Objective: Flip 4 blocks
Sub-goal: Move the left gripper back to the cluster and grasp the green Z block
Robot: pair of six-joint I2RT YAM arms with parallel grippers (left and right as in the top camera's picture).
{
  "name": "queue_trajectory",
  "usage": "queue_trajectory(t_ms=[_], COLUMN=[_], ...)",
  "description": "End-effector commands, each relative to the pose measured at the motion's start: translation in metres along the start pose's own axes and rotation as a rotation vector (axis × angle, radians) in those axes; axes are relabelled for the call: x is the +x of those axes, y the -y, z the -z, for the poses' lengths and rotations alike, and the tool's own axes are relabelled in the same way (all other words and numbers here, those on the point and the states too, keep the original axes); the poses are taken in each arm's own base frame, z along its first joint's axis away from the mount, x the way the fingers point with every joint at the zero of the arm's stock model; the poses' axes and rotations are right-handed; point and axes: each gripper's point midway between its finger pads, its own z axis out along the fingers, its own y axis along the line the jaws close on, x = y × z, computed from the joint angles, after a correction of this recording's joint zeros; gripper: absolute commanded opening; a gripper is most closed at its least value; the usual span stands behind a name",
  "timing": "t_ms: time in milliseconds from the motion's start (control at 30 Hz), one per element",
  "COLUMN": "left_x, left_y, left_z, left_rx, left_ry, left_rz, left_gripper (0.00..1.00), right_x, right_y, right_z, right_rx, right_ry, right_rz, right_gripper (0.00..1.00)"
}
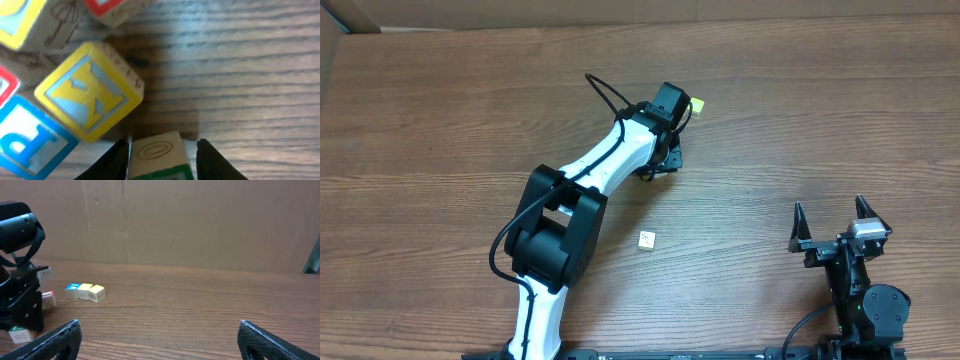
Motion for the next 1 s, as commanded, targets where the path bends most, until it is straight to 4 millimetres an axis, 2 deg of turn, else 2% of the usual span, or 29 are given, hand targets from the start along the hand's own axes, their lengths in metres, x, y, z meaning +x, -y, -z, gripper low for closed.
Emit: queue_trajectory(t_ms=[0, 233, 367, 567, 800, 967], left_x=[-0.002, -0.005, -0.007, -0.004, -0.001, 0.001], left_y=[0.002, -0.004, -0.007, -0.008, -0.011, -0.02], left_z=[0.007, 0.04, 0.05, 0.046, 0.03, 0.021], left_rx=[0.004, 0.002, -0.009, -0.013, -0.009, -0.045], left_ry=[0.001, 0.02, 0.038, 0.031, 0.046, 0.065], left_rz=[-0.009, -0.064, -0.09, -0.111, -0.11, -0.109], left_gripper=[0.34, 0.33, 0.34, 0.37, 0.33, 0.33], right_x=[0.002, 0.002, 0.002, 0.002, 0.002, 0.002], right_y=[-0.003, -0.003, -0.003, -0.003, -0.003, -0.003], right_z=[0.0, 0.0, 0.0, 0.0, 0.0, 0.0], right_rx=[-0.012, -0.012, -0.012, -0.012, -0.012, -0.012], right_ry=[0.003, 0.003, 0.003, 0.003, 0.003, 0.003], right_rz=[0.005, 0.005, 0.005, 0.005, 0.005, 0.005], right_gripper=[1.0, 1.0, 1.0, 1.0, 1.0, 1.0])
